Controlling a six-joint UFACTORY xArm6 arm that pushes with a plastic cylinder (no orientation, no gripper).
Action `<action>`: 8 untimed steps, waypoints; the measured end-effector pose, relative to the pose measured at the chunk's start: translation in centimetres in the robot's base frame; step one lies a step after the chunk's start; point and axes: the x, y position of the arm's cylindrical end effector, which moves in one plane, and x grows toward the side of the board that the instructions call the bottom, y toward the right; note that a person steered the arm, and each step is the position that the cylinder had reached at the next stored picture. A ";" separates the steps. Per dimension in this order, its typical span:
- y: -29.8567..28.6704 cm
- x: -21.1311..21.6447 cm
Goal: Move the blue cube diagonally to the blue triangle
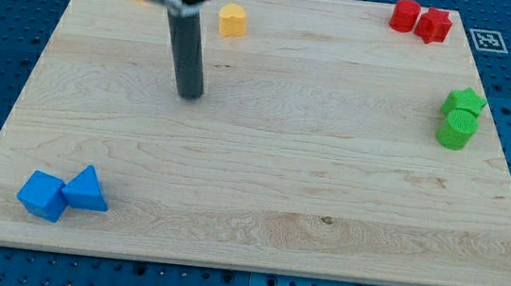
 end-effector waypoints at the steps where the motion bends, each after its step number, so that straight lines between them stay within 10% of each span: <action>1: 1.3 8.2; 3: -1.9 6.0; 5: -17.5 6.6; 8: -20.4 17.0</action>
